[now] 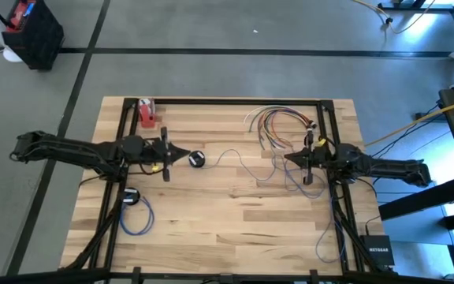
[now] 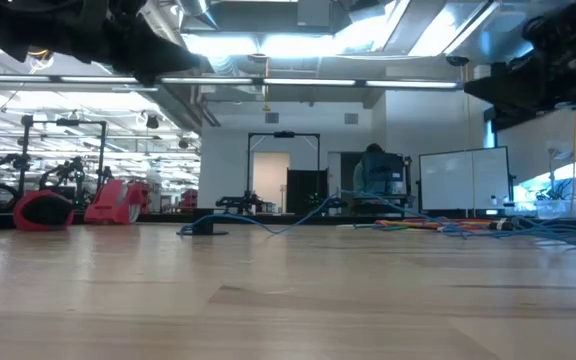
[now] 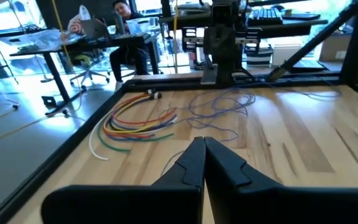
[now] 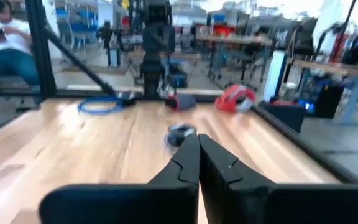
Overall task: Coil cords
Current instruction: Return to Home Position
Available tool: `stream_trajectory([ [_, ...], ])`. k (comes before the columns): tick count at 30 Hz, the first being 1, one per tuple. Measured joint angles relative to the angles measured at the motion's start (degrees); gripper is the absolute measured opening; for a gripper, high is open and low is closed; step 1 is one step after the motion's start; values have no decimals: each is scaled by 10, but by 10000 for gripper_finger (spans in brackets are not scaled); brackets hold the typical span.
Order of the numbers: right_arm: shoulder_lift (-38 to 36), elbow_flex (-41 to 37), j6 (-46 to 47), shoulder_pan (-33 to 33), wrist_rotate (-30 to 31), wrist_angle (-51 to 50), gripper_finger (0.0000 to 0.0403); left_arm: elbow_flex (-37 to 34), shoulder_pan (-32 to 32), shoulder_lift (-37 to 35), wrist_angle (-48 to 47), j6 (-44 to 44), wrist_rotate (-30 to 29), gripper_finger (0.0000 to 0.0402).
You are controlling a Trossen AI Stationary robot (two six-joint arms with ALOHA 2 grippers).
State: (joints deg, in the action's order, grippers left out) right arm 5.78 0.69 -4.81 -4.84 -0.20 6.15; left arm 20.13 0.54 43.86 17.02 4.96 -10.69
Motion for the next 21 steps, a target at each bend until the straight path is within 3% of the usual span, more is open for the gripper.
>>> stream_trajectory([
  [5,-57,0,6,-13,-3,-42,6,-22,0,-13,43,15,15,0],
  [9,-56,-1,13,-16,8,-50,7,-57,0,-42,90,28,41,0],
  [21,-52,-1,30,-16,35,-51,7,-167,3,-148,134,-33,42,0],
])
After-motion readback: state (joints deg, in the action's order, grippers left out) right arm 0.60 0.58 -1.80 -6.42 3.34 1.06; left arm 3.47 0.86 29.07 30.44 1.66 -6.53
